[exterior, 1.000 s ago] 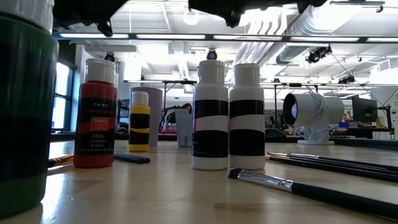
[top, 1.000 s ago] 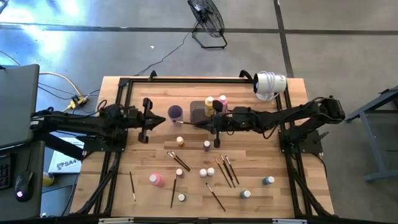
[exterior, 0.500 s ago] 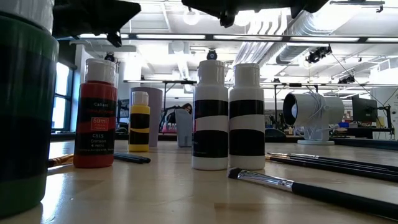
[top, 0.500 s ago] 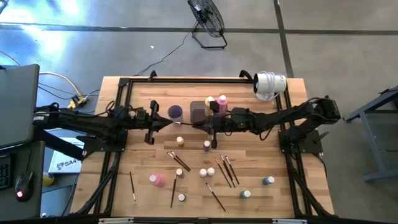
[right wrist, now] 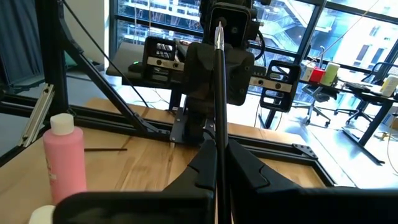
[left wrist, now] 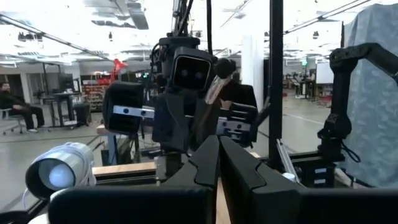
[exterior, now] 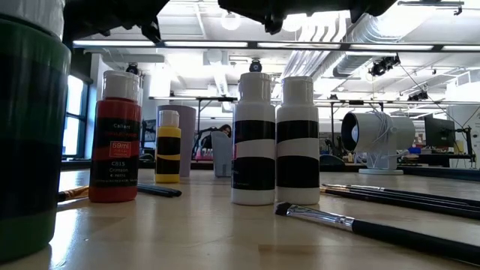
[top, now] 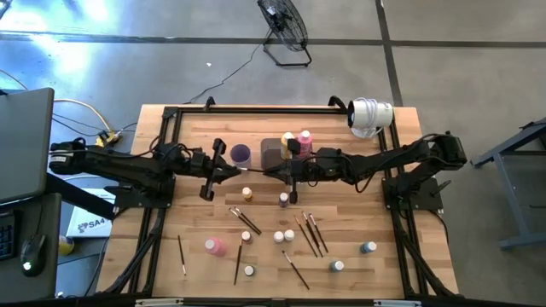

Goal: Pick & Place Paint Supplies
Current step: Put the silver paint brush into the purple cup

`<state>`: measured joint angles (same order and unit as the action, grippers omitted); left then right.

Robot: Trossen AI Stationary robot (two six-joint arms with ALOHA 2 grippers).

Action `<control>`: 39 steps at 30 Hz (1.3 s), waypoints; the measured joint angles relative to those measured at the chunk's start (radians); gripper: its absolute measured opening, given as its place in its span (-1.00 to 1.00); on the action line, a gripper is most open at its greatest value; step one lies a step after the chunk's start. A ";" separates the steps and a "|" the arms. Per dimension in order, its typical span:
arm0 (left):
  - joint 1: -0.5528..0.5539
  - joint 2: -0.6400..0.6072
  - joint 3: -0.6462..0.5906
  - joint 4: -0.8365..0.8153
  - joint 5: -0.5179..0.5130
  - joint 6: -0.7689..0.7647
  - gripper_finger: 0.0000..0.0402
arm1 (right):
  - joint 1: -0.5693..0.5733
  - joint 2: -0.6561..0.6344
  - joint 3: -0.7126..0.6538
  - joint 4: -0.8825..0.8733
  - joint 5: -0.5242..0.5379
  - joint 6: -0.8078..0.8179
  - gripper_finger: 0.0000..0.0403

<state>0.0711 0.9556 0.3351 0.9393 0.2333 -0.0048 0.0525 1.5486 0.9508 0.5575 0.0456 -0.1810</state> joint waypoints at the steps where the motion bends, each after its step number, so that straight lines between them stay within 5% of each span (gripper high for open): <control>1: 0.000 0.004 0.004 0.002 0.000 0.000 -0.95 | 0.000 0.000 0.000 0.000 0.000 0.000 -0.97; 21: 0.000 0.071 0.065 0.005 -0.011 0.026 -0.92 | 0.000 -0.001 0.000 0.000 0.004 -0.001 -0.97; 33: 0.000 0.071 0.065 0.039 -0.006 0.053 -0.15 | 0.000 -0.002 0.000 0.000 0.004 -0.002 -0.96; 39: 0.000 0.071 0.065 0.057 -0.004 0.053 0.03 | 0.000 -0.002 0.000 0.000 0.004 -0.002 -0.96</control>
<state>0.0714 1.0267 0.4000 0.9960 0.2291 0.0483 0.0525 1.5467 0.9508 0.5571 0.0494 -0.1825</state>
